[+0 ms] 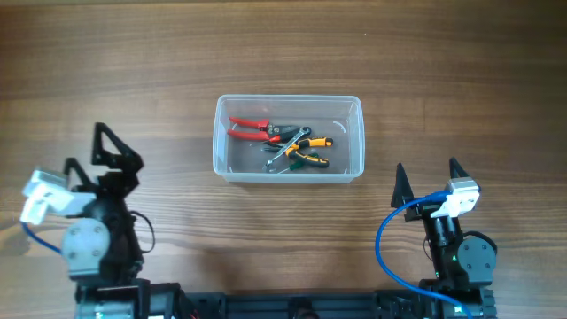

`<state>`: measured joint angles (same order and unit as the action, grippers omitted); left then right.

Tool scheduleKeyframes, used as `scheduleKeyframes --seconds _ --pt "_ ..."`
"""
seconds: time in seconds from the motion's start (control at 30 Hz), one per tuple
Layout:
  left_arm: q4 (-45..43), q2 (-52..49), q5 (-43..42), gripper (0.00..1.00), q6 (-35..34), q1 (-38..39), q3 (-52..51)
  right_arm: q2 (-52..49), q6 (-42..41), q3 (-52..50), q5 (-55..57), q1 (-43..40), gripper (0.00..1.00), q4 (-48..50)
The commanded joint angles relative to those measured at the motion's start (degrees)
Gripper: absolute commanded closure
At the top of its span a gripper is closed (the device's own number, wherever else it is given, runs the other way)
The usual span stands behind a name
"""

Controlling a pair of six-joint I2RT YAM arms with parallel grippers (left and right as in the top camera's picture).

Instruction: Pack container

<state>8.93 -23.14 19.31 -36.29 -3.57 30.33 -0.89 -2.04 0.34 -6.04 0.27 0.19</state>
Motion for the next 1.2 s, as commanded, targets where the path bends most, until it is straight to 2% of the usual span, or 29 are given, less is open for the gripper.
scheduleKeyframes --seconds 0.0,0.57,1.17 --pt "-0.9 5.3 -3.7 0.00 -3.4 -0.4 -5.1 0.7 0.5 0.0 -0.8 -0.3 0.00 0.3" --pt "2.0 19.3 -3.9 0.00 -3.4 1.5 -16.5 0.7 0.5 0.0 -0.8 -0.2 0.00 0.3" --pt "-1.1 23.0 -3.9 0.00 -5.2 1.5 -25.8 0.7 0.5 0.0 -0.8 -0.2 0.00 0.3"
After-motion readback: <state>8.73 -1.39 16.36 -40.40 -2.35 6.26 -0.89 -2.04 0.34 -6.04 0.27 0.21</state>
